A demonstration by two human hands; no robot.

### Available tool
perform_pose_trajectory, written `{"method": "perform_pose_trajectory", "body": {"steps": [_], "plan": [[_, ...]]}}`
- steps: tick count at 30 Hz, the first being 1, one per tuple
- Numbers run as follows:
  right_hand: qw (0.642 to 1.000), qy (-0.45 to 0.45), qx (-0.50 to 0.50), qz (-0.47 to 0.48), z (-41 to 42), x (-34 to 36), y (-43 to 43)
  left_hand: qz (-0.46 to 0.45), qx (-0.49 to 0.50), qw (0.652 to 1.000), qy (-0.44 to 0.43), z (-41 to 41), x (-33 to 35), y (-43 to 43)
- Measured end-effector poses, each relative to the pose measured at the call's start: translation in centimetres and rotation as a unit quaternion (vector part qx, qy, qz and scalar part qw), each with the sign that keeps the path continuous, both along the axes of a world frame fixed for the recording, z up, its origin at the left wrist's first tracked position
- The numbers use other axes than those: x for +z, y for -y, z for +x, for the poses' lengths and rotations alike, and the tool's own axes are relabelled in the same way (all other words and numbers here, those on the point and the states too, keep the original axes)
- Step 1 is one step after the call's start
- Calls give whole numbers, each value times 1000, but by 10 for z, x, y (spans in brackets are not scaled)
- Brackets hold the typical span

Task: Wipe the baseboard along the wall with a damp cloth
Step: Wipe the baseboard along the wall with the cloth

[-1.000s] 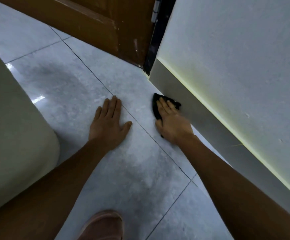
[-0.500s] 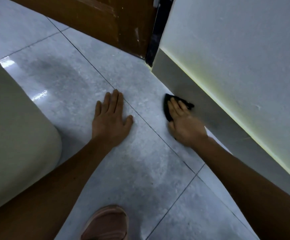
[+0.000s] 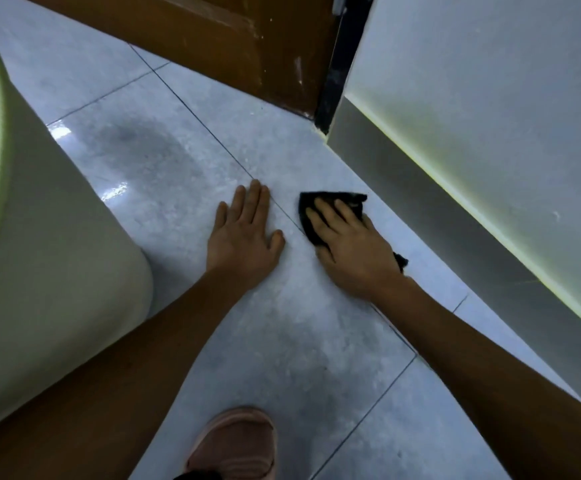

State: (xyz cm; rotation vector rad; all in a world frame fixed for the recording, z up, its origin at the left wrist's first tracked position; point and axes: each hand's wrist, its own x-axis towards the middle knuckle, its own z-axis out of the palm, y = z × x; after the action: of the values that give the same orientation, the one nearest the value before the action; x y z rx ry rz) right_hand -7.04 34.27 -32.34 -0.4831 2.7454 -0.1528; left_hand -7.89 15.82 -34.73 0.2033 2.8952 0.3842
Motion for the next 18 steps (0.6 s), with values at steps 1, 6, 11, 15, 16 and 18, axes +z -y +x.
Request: {"method": "perform_pose_trajectory", "body": {"steps": [1,6,11,15,16,18], "plan": [[1000,12,17,5,11,2,-3,0,1,1000,0,0,0,0],[999,39,30,15,1,8,-4,-7,4,1000,0,1,2,-2],[999,18,-22,25,-55,3,23,-9,4,1000,7,2,2,-3],[996,32,-82,18,-95,-1,35,-20,-4,1000,5,-1,1,-2],[996,32,-85,14,-95,-2,34,-24,-5,1000,6,-1,1,-2],[997,8,-75,17,-85,-5,26,-23,2,1000,7,0,0,-3]]}}
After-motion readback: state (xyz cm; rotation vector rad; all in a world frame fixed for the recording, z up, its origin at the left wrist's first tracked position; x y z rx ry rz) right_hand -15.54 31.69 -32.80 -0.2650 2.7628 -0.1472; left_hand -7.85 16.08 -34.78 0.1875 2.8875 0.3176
